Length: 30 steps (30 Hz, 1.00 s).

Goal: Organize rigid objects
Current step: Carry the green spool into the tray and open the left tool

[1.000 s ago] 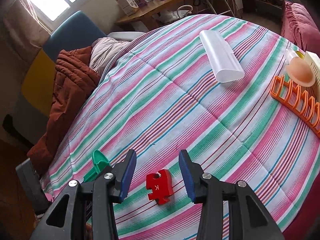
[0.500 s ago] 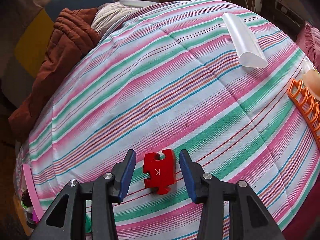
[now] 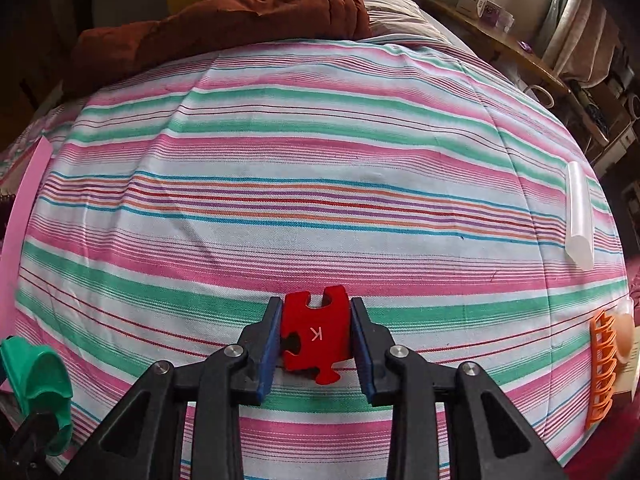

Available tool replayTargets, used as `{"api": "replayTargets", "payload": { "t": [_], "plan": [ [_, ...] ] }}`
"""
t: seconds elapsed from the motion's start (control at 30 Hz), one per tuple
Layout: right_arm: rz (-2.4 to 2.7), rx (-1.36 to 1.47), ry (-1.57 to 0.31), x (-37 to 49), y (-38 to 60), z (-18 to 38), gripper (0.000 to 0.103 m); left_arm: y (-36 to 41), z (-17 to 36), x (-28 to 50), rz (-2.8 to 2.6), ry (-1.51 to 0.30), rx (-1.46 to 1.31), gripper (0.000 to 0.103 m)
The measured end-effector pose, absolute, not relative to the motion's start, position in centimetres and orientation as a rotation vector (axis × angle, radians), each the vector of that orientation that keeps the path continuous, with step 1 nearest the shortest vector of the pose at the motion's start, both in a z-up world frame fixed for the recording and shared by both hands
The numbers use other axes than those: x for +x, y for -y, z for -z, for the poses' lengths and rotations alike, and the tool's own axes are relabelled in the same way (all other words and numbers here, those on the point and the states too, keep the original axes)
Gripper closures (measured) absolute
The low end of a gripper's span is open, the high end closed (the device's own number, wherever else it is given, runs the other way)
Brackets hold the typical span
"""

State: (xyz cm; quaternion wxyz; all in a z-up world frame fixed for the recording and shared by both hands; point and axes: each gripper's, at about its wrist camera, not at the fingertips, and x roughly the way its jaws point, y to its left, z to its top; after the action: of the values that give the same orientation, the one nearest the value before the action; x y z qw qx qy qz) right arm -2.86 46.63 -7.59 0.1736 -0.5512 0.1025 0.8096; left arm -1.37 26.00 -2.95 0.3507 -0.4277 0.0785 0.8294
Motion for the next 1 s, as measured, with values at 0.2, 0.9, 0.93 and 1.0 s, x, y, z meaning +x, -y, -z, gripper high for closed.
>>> {"api": "replayTargets", "payload": {
  "t": [0.2,0.9,0.93,1.0],
  "plan": [
    [-2.3,-1.553,-0.168,-2.9,-45.4,7.7,0.07,-24.0,1.9,-1.4,-2.167,-0.166,-1.08,0.043],
    [-2.333,-1.519,-0.01,-3.1,-44.6,7.8,0.07,-13.7,0.3,-1.9,-2.316,-0.03,-1.106,0.043],
    [-2.332,-1.518,0.002,-3.1,-44.5,7.8,0.07,-13.0,0.4,-2.0,-2.328,-0.03,-1.117,0.043],
    [-2.33,-1.516,0.017,-3.3,-44.5,7.8,0.07,-11.5,0.7,-2.1,-2.352,-0.022,-1.143,0.043]
  ]
}}
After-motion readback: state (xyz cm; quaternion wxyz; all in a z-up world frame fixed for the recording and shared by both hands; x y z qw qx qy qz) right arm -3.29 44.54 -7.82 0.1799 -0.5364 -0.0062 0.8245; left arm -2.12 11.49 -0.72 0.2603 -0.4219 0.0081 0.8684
